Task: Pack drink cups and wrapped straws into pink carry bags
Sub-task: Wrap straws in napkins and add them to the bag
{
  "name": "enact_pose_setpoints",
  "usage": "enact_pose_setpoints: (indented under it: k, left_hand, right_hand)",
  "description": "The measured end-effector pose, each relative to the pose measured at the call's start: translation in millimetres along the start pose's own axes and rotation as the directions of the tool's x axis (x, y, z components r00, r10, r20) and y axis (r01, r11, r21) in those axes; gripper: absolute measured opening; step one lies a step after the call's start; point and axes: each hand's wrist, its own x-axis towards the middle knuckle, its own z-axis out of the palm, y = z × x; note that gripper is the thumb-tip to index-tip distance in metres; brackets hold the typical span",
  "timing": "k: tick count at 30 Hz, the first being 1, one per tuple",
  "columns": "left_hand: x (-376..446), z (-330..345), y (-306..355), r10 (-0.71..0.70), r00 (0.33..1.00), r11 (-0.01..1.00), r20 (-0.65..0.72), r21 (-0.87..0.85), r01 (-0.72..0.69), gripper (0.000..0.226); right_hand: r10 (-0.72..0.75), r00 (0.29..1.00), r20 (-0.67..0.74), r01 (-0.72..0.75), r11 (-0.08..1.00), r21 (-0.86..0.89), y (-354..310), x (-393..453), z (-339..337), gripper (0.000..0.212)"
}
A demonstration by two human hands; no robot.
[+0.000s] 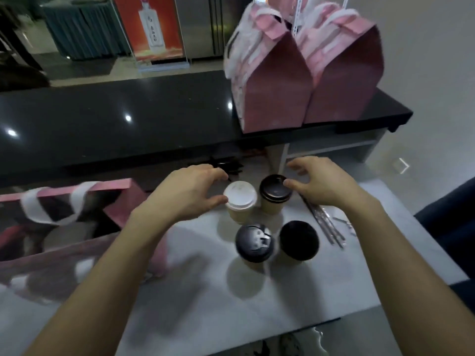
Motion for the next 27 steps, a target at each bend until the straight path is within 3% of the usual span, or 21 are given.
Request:
enact_pose_setpoints:
  k: [8,14,20,22,24,27]
  left_hand:
    - [45.8,60.0,82.4,-0.149,0.985,0.984,0.087,0.108,0.139,0.057]
    - [55.8,67.7,111.6,-0.217,0.972,0.975,0.088,0.077,0.211,0.058]
    - [62.6,76.2,137.5,-0.17,0.985,0.984,-0.022,0.047,0.171,0.045]
    - [69.1,81.9,148.2,-0.174,0.982,0.985,-0.079,-0.037,0.171,0.035]
    - [76.7,89.8,162.0,-0.216,0.966,0.956,-0.142,-0.231,0.18,0.023]
    - [91.0,105.3,181.6,-0.369,0.926,0.787,-0.081,-0.557,0.265,0.021]
  right_hand:
    - [0.203,0.967,0.152,-0.19,0.977,-0.099,136.1,11.5,68.3,0.027]
    - [0.255,0.936,0.243,-0.253,0.967,-0.038,168.6,11.0,124.4,0.02]
    - [0.269,0.936,0.225,-0.29,0.955,0.064,174.2,5.6,124.2,0.005]
    - [0.279,0.94,0.195,-0.307,0.943,0.131,174.6,-0.7,111.0,0.01]
    - [0.282,0.949,0.139,-0.307,0.927,0.216,174.9,-8.4,95.8,0.01]
    - [0.213,0.975,0.056,-0.217,0.882,0.418,172.6,-16.0,79.9,0.012]
